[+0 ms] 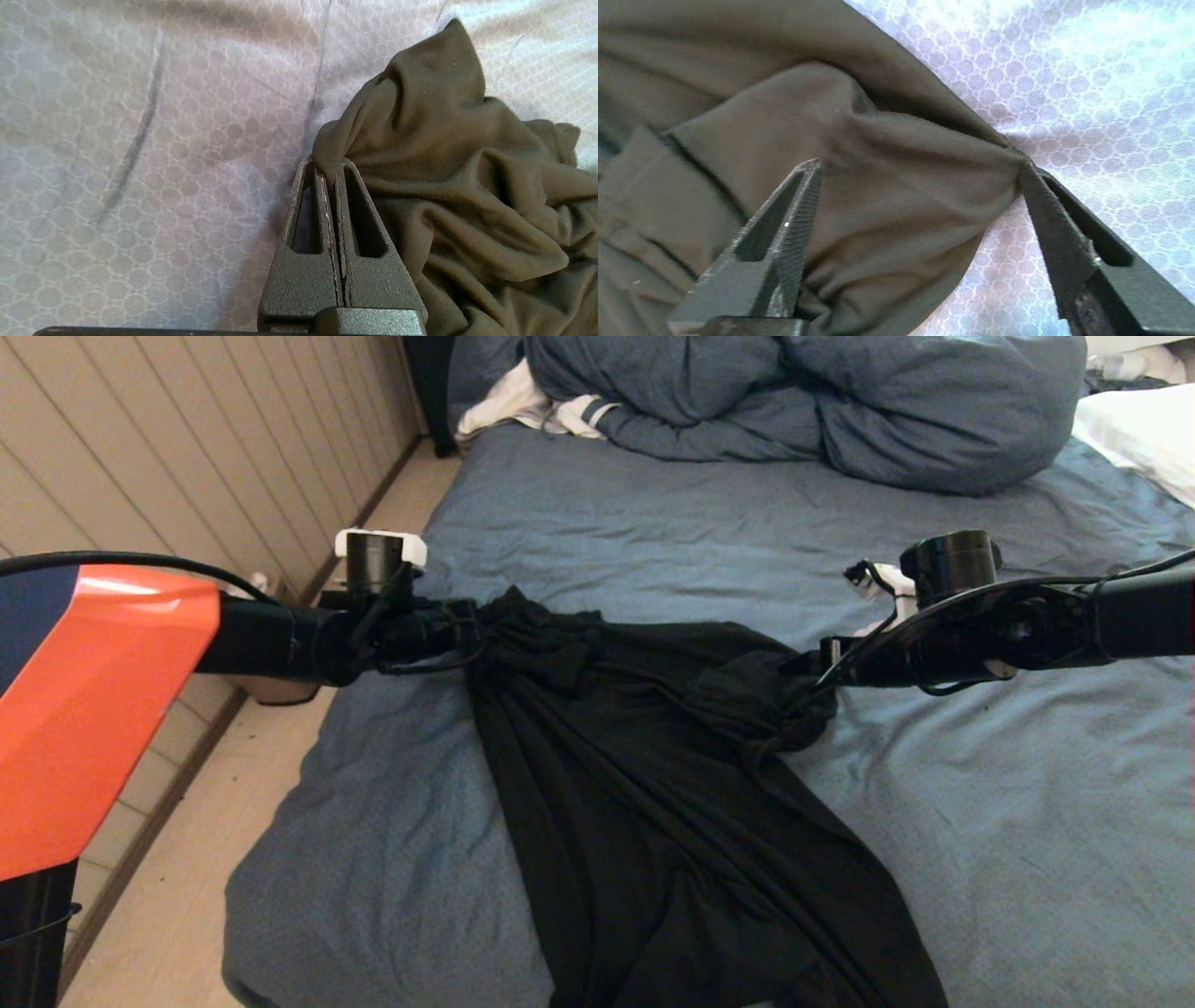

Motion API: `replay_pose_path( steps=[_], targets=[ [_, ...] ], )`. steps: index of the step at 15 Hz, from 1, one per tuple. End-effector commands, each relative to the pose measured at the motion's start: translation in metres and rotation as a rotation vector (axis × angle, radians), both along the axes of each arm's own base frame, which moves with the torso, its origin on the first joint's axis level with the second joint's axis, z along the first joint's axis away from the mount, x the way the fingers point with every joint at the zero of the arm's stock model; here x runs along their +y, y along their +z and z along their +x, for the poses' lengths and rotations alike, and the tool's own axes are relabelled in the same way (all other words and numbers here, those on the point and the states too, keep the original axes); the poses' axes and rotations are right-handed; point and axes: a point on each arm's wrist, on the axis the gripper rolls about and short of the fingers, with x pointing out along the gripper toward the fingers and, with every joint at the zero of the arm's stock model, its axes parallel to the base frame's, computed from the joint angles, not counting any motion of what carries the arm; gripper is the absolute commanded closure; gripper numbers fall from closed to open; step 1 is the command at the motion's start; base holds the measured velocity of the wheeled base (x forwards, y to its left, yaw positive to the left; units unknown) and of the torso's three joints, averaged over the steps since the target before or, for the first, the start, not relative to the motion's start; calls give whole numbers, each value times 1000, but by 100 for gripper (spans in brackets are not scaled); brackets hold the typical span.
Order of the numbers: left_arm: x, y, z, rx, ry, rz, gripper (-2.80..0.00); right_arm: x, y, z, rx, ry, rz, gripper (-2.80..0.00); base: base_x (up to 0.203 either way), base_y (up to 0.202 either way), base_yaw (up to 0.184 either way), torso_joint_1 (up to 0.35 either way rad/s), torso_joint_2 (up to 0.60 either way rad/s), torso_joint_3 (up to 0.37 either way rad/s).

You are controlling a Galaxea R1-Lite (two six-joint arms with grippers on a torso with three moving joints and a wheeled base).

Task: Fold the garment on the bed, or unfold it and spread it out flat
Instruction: Unford the black T-shirt

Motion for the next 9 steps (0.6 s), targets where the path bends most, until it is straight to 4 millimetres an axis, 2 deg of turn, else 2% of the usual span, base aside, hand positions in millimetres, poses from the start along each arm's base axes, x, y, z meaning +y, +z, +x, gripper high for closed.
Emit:
replay_pose_path(
  steps=[1, 2, 3, 7, 9],
  targets=[
    [0, -2, 0, 7, 1, -1, 0, 2, -5, 4, 11, 5, 0, -280, 0, 0, 0, 0, 0, 0],
    [0, -3, 0, 7, 1, 0, 0, 2, -5, 3, 12, 5, 0, -280, 0, 0, 0, 0, 0, 0],
    [0, -4, 1, 8, 1, 0, 0, 3, -5, 3, 12, 6, 0, 0, 0, 0, 0, 0, 0, 0],
    [-4, -6, 0, 17, -6, 0, 0, 5, -14, 7, 32, 10, -2, 0, 0, 0, 0, 0, 0, 0],
    [-6, -6, 0, 17, -11, 0, 0, 5, -11, 9, 19, 5, -2, 0, 0, 0, 0, 0, 0, 0]
  ],
)
